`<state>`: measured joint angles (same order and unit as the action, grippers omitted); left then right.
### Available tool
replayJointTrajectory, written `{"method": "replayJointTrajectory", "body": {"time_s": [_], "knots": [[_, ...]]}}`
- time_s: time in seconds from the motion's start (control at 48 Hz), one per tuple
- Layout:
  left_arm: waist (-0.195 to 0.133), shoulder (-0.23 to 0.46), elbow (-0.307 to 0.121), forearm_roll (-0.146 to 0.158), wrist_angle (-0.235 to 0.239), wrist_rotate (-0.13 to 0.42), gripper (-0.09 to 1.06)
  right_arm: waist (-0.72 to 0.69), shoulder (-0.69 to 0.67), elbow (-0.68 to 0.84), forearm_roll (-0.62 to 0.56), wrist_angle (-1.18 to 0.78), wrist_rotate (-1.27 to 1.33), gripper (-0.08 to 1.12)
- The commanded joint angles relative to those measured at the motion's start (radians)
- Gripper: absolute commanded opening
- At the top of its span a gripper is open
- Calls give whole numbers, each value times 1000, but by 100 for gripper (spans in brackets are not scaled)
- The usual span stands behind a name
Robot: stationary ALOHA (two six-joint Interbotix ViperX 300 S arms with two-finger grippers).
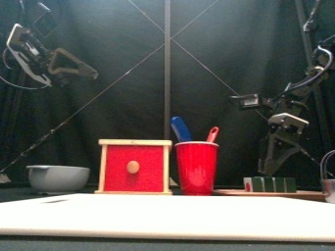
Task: Place sushi on board then cut the sushi with the knife then place the pieces on the plate
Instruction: Place the sushi on the board
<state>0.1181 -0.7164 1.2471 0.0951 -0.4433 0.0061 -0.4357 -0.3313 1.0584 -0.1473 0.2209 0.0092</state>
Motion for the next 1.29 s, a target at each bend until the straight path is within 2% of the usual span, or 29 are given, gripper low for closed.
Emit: {"method": "replayJointTrajectory", "body": {"time_s": [0.021, 0.375, 0.5, 0.646, 0.729, 0.979, 1.292], "knots": [[5, 2, -11, 0, -8, 0, -1, -12, 28, -28, 2, -6, -2, 101], [3, 2, -12, 0, -5, 0, -1, -28, 129, -58, 8, -6, -2, 97], [3, 2, -11, 0, -3, 0, -1, -25, 132, -60, 11, -5, -2, 84], [3, 2, -11, 2, -3, 0, -1, -20, 129, -57, 26, 8, 2, 63], [3, 2, -11, 0, -3, 0, -1, -20, 117, -61, 44, 25, 2, 58], [3, 2, -11, 2, -3, -2, -1, 6, -3, -87, 123, 98, 14, 58], [3, 2, -11, 0, -3, -5, -1, 49, -101, -89, 295, 144, 34, 58]]}}
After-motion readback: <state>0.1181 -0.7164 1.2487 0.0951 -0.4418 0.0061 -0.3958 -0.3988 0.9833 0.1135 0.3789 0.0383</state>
